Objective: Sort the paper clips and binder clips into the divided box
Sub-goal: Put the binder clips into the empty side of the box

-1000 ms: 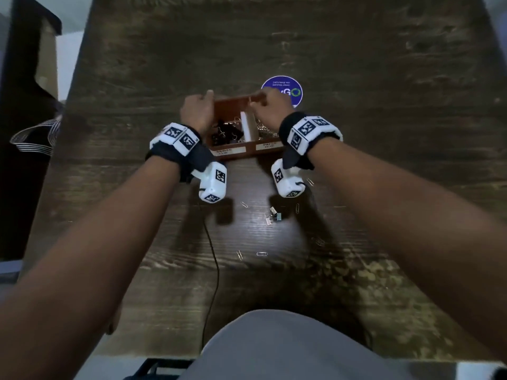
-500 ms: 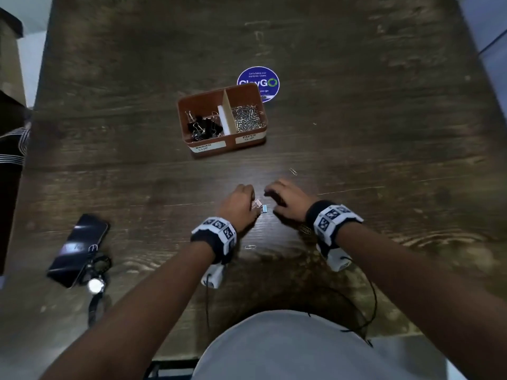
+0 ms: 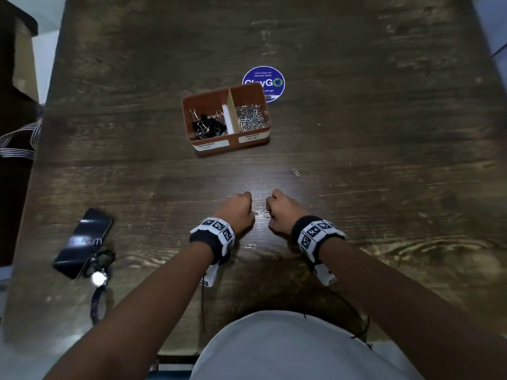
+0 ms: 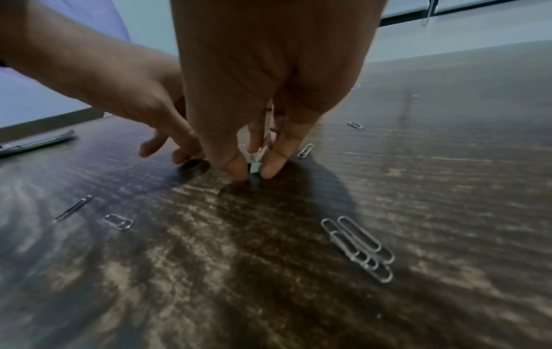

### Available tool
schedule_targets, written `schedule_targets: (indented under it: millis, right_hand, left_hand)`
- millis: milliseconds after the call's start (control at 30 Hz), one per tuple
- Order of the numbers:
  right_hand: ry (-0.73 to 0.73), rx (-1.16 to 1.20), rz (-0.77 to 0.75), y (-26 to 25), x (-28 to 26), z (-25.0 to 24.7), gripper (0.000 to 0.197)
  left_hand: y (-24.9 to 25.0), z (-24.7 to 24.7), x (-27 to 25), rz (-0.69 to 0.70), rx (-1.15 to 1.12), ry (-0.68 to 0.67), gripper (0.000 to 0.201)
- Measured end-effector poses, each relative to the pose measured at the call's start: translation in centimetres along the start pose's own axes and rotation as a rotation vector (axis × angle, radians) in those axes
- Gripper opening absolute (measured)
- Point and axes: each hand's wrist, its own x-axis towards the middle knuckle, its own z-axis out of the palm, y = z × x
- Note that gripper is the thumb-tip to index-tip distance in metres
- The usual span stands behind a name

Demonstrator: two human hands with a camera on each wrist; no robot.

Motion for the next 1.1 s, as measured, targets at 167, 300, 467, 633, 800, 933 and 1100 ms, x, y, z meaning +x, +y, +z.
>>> schedule_targets:
  millis: [167,300,467,633,800,933,1100]
  right_hand:
    - [-0.069,0.039,0.108,0.7,1.0,-2.0,0.014]
    - [-0.065,0.209,0.145,0.5,2.6,-4.2,0.016]
    - [0.155,0.438,0.052,-2.4,5.0,-9.8,0.010]
    - [0.469,0.597,-0.024,-7.3,9.3,-16.9,0.009]
    - [0.562,0.642,0.013,-8.8,11.3,-19.2,0.010]
    - [0.492,0.571,0.070,-5.9,8.3,-15.6,0.007]
    - [0.055,0.299,0.154,0.9,1.3,-7.8,0.005]
  left_hand:
    - [-1.4,-3.2,0.6,0.051,-0.096,-0.055,0.009]
    - [-2.2,-6.6,1.4,0.031,-0.296,0.122,0.002]
    - [-5.1,-11.9,3.9,-0.054,-0.398,0.568,0.005]
    - [-8.5,-14.9,5.3,-0.110,-0.232,0.537,0.020]
    - [-9.0,-13.7,2.8,-0.045,-0.145,0.517,0.014]
    - [-8.6,-9.6,0.8,0.059,-0.041,0.286,0.018]
    - [-7.9,-3.3,0.1,0.113,0.000,0.039,0.025]
